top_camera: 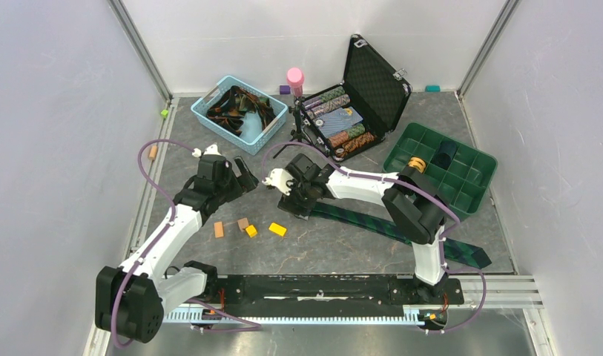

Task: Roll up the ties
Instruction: Roll the tie at the center of the board.

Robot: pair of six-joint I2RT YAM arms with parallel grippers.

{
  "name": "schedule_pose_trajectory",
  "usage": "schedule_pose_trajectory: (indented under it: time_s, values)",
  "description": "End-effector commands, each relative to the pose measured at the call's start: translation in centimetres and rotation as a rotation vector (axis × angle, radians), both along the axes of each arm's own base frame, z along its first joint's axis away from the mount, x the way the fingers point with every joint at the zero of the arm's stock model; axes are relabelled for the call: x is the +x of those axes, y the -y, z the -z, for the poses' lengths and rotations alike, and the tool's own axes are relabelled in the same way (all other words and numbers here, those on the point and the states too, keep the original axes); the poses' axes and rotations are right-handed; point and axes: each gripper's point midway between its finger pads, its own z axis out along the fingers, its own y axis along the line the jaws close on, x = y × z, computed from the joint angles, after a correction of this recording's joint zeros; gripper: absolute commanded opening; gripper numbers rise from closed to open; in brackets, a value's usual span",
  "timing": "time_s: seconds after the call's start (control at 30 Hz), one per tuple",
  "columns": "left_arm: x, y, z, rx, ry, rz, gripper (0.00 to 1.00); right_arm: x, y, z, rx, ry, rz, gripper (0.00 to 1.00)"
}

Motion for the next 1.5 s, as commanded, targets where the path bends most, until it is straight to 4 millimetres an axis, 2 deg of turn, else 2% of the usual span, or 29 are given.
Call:
schedule_pose_trajectory:
  time_s: [0.0,0.47,0.5,0.6,0.7,0.8,1.0,1.07,1.1,1.17,1.27,1.37,1.47]
  values:
    - [0.5,0.4,-0.2,-0.044,0.013,-0.013,1.0,0.0,0.1,0.4,-0.031,-0.004,-0.013,0.75]
    - [0.3,0.6,0.4,-0.049,0.0,-0.008,1.0,-0.5,0.9,1.5,-0.062,-0.025,0.003,0.44]
    - [0.3,0.6,0.4,-0.049,0.0,-0.007,1.0,-0.4,0.9,1.4,-0.062,-0.025,0.007,0.46]
    - [0.2,0.6,0.5,-0.048,-0.001,-0.006,1.0,-0.5,0.8,1.4,-0.056,-0.026,0.011,0.67]
    - [0.2,0.5,0.6,-0.048,-0.003,-0.006,1.0,-0.4,0.7,1.3,-0.049,-0.023,0.016,0.73]
    - [0.1,0.5,0.7,-0.049,-0.003,-0.007,1.0,-0.3,0.4,1.1,-0.036,-0.025,0.015,0.73]
    - [0.1,0.6,0.9,-0.051,-0.009,-0.004,1.0,-0.6,0.1,1.3,-0.024,-0.044,0.01,0.45]
    - [0.1,0.6,1.0,-0.052,-0.01,-0.003,1.0,-0.7,0.2,1.4,-0.025,-0.048,0.01,0.42]
    - [0.1,0.7,1.0,-0.051,-0.01,0.0,1.0,-0.9,0.2,1.4,-0.026,-0.05,0.009,0.46]
    - [0.2,0.7,1.1,-0.05,-0.011,0.001,1.0,-0.9,0.4,1.4,-0.026,-0.052,0.018,0.66]
    - [0.1,1.3,1.2,-0.068,-0.016,0.032,1.0,-0.8,0.3,0.8,-0.008,-0.04,0.034,0.79]
    - [0.2,1.6,1.1,-0.078,-0.008,0.049,1.0,-0.5,-0.3,-0.8,0.041,-0.024,0.052,0.84]
    - [0.4,2.1,0.7,-0.101,0.018,0.07,1.0,0.4,-1.3,-4.0,0.124,0.004,0.109,0.85]
